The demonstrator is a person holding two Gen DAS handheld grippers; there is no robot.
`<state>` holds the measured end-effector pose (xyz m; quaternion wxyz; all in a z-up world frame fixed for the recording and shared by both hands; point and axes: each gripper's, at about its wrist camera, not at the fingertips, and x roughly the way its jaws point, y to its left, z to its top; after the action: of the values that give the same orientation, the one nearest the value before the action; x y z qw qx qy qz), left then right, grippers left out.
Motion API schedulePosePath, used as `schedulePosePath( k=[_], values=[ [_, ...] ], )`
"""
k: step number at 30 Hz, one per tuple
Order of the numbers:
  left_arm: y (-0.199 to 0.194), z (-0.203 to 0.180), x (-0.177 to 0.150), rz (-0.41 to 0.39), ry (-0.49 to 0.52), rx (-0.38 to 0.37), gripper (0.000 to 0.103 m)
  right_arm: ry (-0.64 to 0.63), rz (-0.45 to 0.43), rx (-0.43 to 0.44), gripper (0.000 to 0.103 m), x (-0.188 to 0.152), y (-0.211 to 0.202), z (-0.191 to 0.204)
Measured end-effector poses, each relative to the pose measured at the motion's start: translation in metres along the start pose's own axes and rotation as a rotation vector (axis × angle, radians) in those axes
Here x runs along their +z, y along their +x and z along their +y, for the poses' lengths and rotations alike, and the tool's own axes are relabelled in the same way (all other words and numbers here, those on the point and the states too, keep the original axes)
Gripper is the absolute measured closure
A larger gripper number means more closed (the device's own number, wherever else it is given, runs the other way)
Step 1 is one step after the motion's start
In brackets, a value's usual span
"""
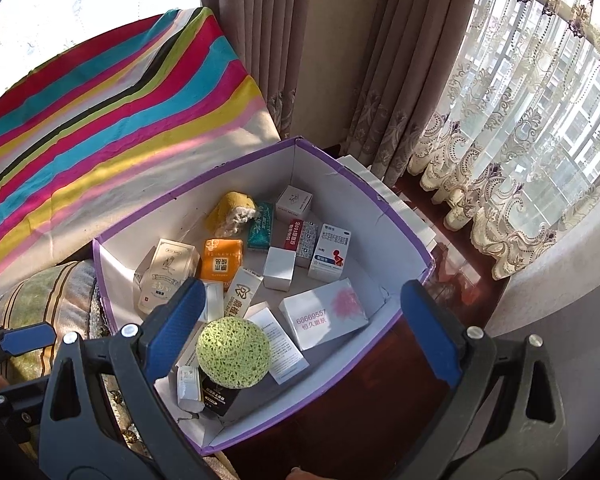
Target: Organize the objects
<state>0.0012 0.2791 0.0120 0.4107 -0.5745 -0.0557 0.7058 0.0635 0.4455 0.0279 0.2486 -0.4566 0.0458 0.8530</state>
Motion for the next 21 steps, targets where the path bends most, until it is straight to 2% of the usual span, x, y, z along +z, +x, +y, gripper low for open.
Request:
schedulePosePath(
  k=[6,11,15,21],
  values=[
    [0.008,-0.014,0.012,-0.012,0.070,0.076,0.000,0.020,0.013,-0.001,0.004,-0.002,0.007,-0.009],
    [0.013,-0.038,0.025,-0.066,0.167,0.207,0.000,0.045,0.017,-0.001,0.004,-0.002,0.011,-0.022],
    [0.020,-0.045,0.032,-0.076,0.177,0.243,0.000,0.054,0.009,-0.023,0.004,0.000,0.013,-0.033],
    [0.025,-0.047,0.028,-0.083,0.191,0.247,0.000,0.078,0.019,-0.034,0.004,-0.001,0.019,-0.046]
  ],
)
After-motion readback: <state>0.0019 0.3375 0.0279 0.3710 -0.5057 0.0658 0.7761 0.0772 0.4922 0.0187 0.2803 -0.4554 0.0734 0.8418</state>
